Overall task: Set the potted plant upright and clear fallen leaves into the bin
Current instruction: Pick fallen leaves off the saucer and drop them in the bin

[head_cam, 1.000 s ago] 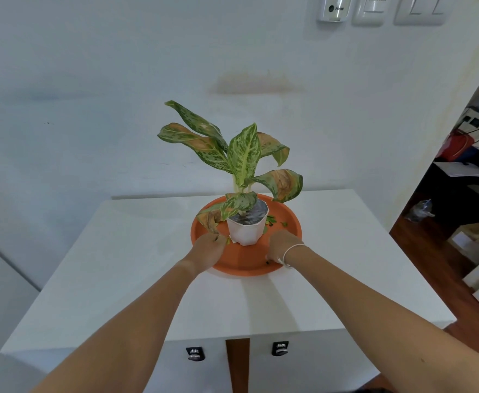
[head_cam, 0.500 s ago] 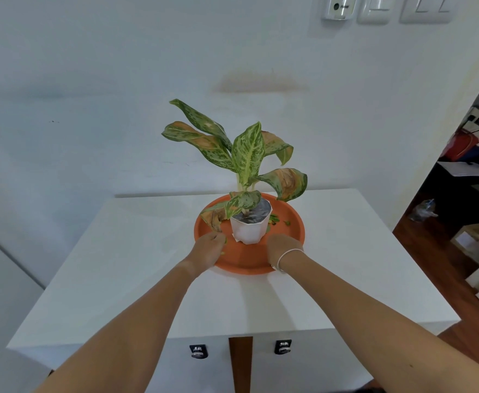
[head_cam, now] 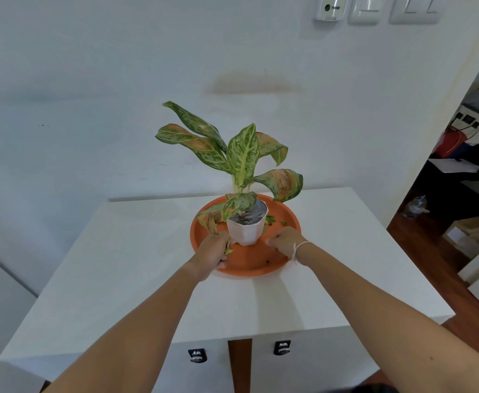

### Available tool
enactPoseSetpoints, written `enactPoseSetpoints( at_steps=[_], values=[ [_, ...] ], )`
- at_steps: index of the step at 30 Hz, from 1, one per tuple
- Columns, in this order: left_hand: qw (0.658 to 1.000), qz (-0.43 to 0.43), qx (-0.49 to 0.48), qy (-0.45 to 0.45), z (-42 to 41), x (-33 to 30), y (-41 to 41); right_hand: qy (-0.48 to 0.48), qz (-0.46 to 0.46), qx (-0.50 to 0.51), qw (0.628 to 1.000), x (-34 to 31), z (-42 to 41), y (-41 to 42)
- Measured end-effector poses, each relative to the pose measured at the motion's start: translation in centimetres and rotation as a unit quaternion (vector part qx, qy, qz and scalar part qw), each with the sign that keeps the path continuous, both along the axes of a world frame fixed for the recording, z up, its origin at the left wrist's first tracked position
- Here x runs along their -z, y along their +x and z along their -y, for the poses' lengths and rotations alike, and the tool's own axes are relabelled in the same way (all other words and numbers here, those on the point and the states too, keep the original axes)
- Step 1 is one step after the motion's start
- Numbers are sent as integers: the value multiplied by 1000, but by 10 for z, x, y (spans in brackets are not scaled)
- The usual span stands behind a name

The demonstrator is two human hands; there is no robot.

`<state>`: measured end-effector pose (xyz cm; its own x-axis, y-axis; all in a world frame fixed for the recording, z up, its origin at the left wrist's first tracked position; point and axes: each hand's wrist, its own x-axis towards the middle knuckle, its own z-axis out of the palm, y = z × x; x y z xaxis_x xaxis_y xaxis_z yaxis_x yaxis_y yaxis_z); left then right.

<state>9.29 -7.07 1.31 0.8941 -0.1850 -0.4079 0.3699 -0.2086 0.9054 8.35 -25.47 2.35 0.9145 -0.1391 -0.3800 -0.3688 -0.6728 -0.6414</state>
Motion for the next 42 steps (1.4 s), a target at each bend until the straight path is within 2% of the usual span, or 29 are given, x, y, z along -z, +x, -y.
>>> enactPoseSetpoints(
  at_steps=[2,4,12,18,24,30,33,35,39,42],
  values=[
    [1000,-7,4,-13,7,2,1,71,0,38,997,-3,6,-5],
    [1000,-15,6,-20,13,5,2,74,-1,42,996,-1,9,-8],
    [997,-35,0,-63,22,6,6,-122,-3,-79,989,-18,-9,-18],
    [997,-39,3,-68,18,10,7,-221,11,-87,971,-5,-24,-18],
    [997,-41,8,-69,16,12,8,-285,39,-80,954,5,-32,-16],
    [997,-44,16,-68,16,11,7,-293,31,-76,952,8,-34,-16],
    [996,-53,22,-73,17,9,6,-263,23,-57,963,7,-31,-17],
    [995,-54,27,-81,18,8,5,-206,12,-22,978,6,-26,-15],
    [992,-67,32,-103,27,6,2,-6,44,96,994,4,-11,-16],
    [988,-76,44,-124,40,6,-1,187,63,194,961,3,10,-30]
  ],
)
